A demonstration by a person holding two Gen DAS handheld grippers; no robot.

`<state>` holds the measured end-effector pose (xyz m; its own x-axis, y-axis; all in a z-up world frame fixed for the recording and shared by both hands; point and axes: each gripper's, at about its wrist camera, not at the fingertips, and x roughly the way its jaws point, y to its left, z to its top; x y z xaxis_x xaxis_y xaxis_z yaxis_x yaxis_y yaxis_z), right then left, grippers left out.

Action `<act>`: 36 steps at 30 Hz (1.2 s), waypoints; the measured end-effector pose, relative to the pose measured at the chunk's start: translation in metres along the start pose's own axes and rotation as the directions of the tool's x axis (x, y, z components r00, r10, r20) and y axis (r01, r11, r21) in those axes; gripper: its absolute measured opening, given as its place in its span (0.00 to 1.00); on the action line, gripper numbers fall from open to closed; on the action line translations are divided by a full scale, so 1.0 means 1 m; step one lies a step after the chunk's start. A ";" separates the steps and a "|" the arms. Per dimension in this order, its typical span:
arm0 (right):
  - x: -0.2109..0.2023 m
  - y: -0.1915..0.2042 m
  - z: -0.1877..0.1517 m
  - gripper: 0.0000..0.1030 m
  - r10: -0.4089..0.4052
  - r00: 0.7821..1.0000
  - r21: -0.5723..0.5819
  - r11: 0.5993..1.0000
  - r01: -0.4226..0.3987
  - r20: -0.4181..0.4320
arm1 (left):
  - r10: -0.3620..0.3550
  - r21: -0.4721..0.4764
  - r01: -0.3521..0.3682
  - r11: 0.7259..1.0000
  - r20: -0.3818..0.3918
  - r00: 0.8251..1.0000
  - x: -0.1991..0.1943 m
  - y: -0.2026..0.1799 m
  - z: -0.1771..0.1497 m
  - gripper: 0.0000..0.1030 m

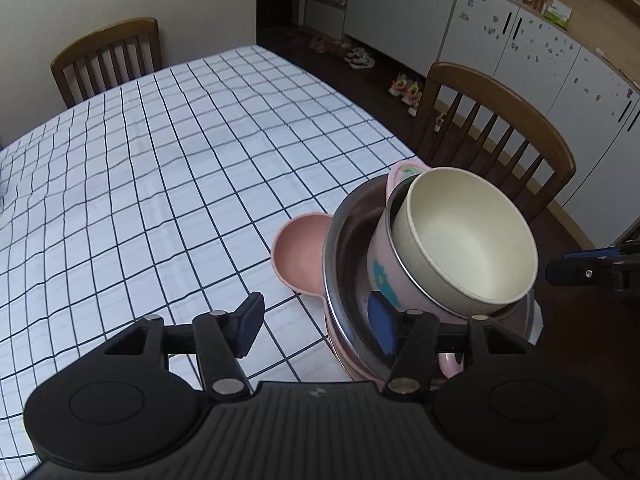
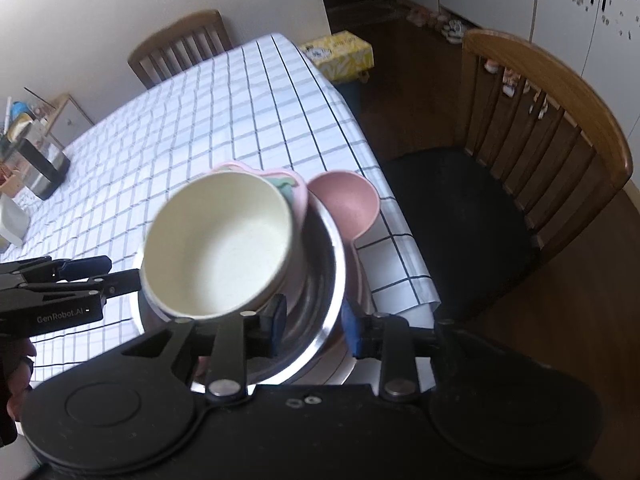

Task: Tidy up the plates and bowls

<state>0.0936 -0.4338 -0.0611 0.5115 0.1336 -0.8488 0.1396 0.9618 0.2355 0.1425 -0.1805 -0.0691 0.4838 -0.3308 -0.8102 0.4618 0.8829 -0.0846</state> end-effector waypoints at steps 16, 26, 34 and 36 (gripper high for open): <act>-0.077 0.062 -0.052 0.75 0.044 0.965 -0.091 0.996 -0.021 0.258 | -0.052 0.070 0.040 0.997 0.180 0.982 -0.095 -0.006 -0.041 0.69; -0.104 0.083 -0.079 0.92 0.085 0.930 -0.094 0.994 -0.055 0.358 | -0.080 0.095 0.056 0.994 0.265 0.961 -0.133 -0.009 -0.062 0.80; -0.118 0.087 -0.096 1.00 0.086 0.902 -0.062 0.996 -0.066 0.422 | -0.123 0.099 0.097 0.990 0.305 0.944 -0.145 -0.007 -0.067 1.00; -0.119 0.087 -0.098 1.00 0.079 0.901 -0.049 0.997 -0.064 0.427 | -0.133 0.093 0.109 0.990 0.310 0.941 -0.148 -0.005 -0.067 1.00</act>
<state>-0.0383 -0.3426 0.0144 0.8337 0.0942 -0.5441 0.0650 0.9617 0.2662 0.0192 -0.1142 0.0123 0.6245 -0.5319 -0.5719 0.5791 0.8067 -0.1180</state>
